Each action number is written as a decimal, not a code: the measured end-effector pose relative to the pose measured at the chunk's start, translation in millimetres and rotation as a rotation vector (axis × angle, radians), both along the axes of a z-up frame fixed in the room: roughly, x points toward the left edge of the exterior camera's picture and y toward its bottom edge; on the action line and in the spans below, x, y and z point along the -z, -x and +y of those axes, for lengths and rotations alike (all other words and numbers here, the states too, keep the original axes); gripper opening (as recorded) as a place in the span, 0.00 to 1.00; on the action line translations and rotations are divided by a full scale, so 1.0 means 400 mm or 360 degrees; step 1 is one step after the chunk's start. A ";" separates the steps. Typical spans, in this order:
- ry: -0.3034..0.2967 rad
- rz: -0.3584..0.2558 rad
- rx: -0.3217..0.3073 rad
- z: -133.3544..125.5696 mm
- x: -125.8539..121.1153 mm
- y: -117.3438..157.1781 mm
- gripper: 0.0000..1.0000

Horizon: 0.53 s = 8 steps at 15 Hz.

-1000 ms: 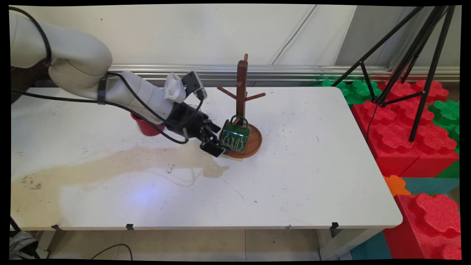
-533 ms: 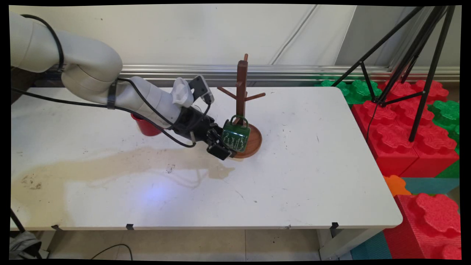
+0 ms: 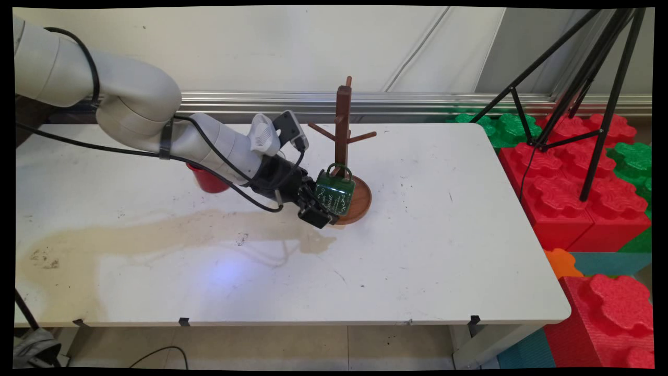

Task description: Pick up the green mug from the rack, then place the picked object on the table

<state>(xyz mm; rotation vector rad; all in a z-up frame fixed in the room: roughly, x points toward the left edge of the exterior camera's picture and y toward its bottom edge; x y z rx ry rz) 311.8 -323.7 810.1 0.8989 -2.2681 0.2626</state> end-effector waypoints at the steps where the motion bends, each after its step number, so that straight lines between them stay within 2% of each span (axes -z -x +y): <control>1: 0.0002 -0.0001 0.0001 0.000 0.001 0.001 0.00; 8: 0.0023 -0.0013 0.0032 0.014 -0.007 -0.005 0.00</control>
